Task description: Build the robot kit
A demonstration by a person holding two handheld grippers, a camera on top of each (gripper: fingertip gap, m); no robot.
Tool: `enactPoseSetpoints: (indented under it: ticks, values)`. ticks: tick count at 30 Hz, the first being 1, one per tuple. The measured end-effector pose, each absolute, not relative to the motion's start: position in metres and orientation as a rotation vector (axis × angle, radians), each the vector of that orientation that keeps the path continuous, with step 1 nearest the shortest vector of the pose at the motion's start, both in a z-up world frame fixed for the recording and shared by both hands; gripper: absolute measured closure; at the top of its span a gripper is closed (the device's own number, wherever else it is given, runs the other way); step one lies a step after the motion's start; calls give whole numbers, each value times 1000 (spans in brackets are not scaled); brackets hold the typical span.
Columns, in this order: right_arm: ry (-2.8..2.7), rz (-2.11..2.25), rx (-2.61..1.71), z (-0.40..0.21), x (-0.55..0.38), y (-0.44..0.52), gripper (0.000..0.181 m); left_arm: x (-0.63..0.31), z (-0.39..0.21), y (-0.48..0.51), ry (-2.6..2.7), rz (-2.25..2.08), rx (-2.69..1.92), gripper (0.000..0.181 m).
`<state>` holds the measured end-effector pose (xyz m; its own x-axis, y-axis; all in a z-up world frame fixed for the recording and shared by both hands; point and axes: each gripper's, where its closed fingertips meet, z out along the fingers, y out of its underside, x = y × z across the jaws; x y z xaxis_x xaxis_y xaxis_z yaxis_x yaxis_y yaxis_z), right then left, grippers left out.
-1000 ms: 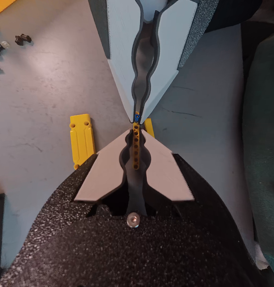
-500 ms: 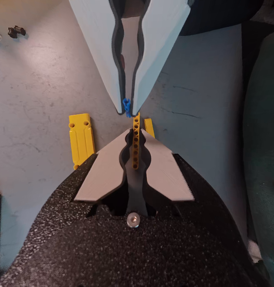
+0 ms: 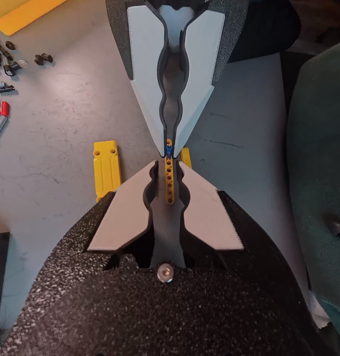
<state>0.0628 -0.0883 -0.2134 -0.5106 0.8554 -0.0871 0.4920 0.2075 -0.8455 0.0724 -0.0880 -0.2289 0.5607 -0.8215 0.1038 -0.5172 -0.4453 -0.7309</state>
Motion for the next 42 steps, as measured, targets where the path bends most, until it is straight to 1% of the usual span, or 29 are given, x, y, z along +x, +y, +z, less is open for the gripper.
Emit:
enactPoseSetpoints:
  ticks: [3, 5, 8, 16, 20, 23, 26, 28, 36, 39, 42]
  values:
    - [-1963, 1382, -1223, -189, 59, -89, 177, 76, -213, -86, 1022, -652, -2030, 167]
    - [-1881, 1460, -1201, -173, 58, -89, 177, 77, -197, -85, 984, -701, -1955, 176]
    - [-1844, 1495, -1190, -162, 61, -88, 177, 77, -184, -86, 968, -737, -1901, 178]
    - [-2179, 1019, -1026, -178, 69, -93, 177, 80, -193, -94, 1027, -769, -1953, 179]
    - [-2216, 946, -982, -175, 65, -95, 177, 78, -194, -94, 1008, -794, -1960, 179]
    - [-2311, 853, -1012, -185, 66, -91, 177, 74, -201, -94, 1025, -755, -1993, 178]
    - [-2457, 714, -1027, -200, 70, -86, 177, 63, -216, -98, 1082, -688, -2055, 170]
    - [-2548, 627, -1018, -211, 72, -86, 178, 58, -223, -101, 1100, -656, -2077, 169]
    - [-2748, 447, -981, -228, 75, -84, 177, 49, -237, -107, 1135, -556, -2104, 171]
    - [-2785, 401, -968, -229, 74, -83, 177, 49, -239, -107, 1144, -540, -2106, 175]
    - [-2823, 343, -947, -229, 75, -82, 177, 50, -239, -106, 1143, -536, -2105, 175]
